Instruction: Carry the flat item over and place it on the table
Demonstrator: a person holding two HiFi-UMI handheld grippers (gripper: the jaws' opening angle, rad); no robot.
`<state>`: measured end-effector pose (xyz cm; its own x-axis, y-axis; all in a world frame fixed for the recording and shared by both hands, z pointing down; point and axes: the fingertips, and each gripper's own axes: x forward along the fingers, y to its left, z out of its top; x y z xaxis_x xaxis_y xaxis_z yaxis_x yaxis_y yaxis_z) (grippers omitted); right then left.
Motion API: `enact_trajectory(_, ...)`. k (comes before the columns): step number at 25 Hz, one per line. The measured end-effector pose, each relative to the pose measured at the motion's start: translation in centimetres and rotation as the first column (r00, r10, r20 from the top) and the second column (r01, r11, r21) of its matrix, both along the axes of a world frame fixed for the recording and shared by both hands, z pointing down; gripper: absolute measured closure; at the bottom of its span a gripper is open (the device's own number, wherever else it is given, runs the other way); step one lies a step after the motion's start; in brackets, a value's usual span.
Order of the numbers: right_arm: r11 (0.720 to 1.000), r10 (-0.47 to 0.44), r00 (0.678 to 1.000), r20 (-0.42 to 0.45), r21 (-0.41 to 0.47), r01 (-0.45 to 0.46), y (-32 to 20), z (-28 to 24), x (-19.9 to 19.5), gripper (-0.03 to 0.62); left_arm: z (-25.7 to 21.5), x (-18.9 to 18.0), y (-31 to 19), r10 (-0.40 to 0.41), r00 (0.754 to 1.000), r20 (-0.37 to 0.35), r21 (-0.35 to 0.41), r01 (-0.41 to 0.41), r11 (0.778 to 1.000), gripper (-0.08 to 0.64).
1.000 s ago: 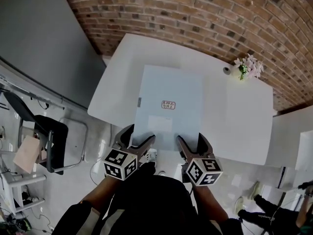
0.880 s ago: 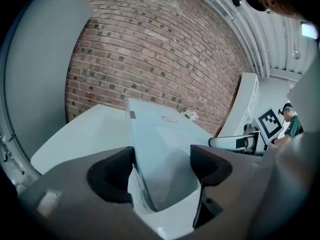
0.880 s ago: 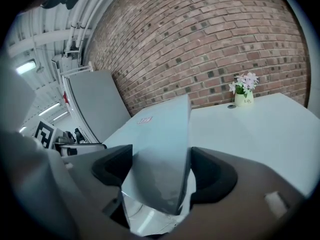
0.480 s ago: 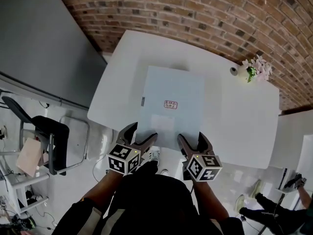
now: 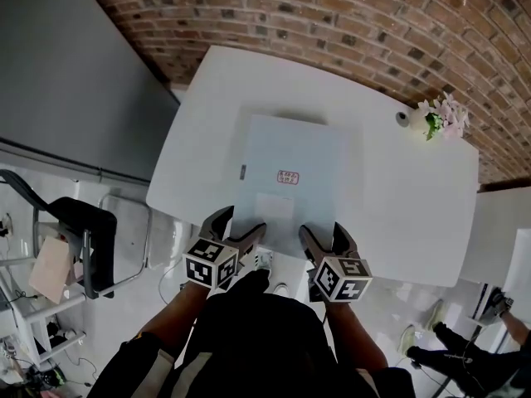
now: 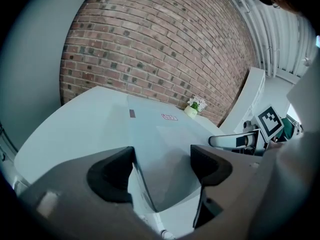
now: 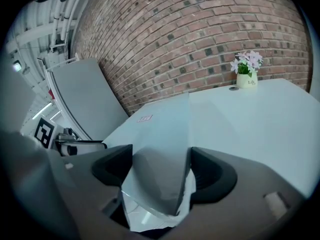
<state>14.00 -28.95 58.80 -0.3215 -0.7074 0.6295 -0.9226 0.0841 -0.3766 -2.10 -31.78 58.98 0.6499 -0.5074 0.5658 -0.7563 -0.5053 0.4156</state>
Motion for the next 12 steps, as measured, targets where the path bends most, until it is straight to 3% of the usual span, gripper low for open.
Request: enact_trajectory(12, 0.999, 0.001, 1.000, -0.001, -0.036, -0.001, -0.4, 1.9, 0.0, 0.228, 1.7, 0.2, -0.5, 0.039, 0.999, 0.036, -0.015, -0.038, 0.999, 0.193)
